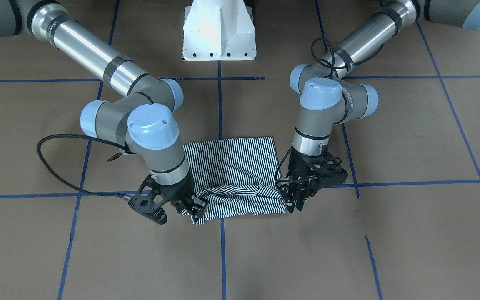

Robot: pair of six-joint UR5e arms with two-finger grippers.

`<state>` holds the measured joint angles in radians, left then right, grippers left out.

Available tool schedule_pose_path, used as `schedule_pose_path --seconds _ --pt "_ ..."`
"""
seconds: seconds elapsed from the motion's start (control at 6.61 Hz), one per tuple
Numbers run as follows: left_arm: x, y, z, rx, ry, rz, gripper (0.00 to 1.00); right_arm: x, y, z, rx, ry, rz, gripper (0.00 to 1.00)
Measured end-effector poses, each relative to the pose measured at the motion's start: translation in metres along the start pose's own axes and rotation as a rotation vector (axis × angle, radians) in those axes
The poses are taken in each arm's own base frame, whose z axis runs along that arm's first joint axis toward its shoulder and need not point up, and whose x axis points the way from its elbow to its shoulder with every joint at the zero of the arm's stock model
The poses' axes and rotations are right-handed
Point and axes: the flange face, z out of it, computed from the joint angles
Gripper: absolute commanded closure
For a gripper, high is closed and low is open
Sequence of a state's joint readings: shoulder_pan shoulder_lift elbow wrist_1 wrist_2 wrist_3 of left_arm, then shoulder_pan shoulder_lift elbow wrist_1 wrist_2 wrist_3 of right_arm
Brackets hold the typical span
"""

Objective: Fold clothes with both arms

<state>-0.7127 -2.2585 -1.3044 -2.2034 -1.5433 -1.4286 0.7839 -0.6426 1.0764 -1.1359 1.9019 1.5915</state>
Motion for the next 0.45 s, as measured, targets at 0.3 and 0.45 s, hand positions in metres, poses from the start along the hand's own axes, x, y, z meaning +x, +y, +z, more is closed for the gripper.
schedule_pose_path --seconds 0.3,0.45 --pt "0.009 -0.002 -0.011 -0.006 0.051 -0.008 1.00 0.004 -0.026 -0.011 -0.028 -0.008 -0.033 0.00" --pt "0.020 0.008 -0.022 -0.056 0.083 -0.027 1.00 0.006 -0.026 -0.014 -0.035 -0.014 -0.040 0.23"
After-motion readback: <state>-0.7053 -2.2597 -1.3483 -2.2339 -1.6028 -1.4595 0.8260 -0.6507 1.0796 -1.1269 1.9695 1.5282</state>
